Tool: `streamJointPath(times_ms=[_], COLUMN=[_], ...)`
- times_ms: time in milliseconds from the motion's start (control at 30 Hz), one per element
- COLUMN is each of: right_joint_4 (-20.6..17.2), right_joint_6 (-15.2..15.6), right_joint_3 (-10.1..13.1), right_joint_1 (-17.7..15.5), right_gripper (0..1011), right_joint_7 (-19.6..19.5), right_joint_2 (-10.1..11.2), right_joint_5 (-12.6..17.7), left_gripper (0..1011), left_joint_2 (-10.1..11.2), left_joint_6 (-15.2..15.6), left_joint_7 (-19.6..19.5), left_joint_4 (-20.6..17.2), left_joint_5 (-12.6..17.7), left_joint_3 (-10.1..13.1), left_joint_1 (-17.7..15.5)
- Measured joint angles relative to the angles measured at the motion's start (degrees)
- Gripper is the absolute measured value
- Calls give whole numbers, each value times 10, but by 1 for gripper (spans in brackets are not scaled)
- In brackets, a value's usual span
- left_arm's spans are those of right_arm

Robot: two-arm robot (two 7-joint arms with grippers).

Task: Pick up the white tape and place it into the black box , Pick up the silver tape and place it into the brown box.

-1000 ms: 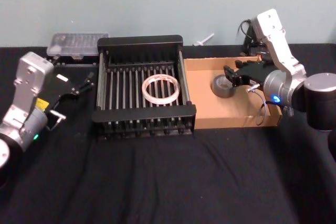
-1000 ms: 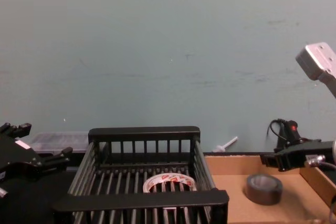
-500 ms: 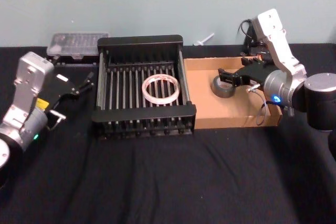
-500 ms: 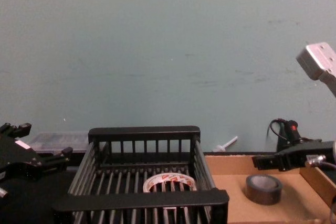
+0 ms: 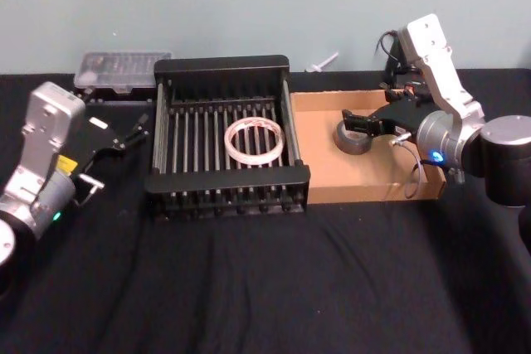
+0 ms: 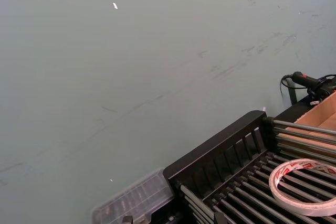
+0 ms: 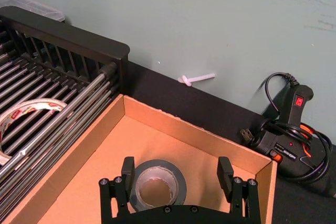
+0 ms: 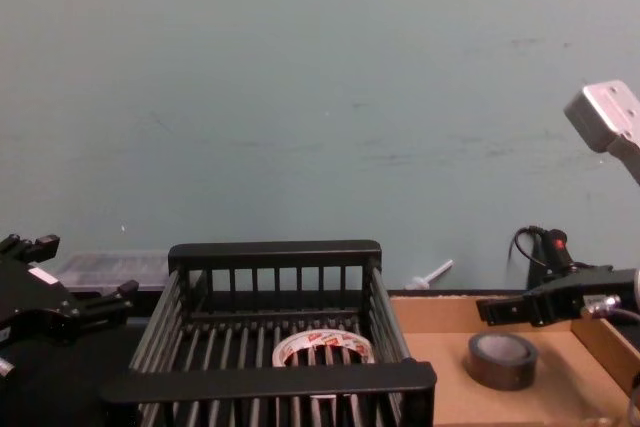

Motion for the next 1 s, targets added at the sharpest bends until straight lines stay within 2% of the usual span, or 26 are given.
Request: streamJointPath(times_ms=[167, 433, 667, 1000], right_joint_4=[0, -22, -70, -128], right_joint_6=[0, -10, -30, -75], right_joint_3=[0, 6, 13, 30], right_joint_1=[0, -15, -46, -101], right_gripper=[1002, 1003, 1002, 1002], right_joint_7=[0, -2, -19, -65], right_joint_2=[0, 2, 7, 7], right_joint_5=[0, 2, -2, -34], left_gripper=[1001, 1001, 1001, 1002], left_joint_2=[0, 0, 0, 0], left_joint_6=[0, 0, 0, 0], left_joint_7=[0, 0, 0, 0], left_joint_4=[0, 0, 0, 0], left_joint_5=[0, 0, 0, 0], left_joint_3=[0, 0, 0, 0], left_joint_1=[0, 0, 0, 0])
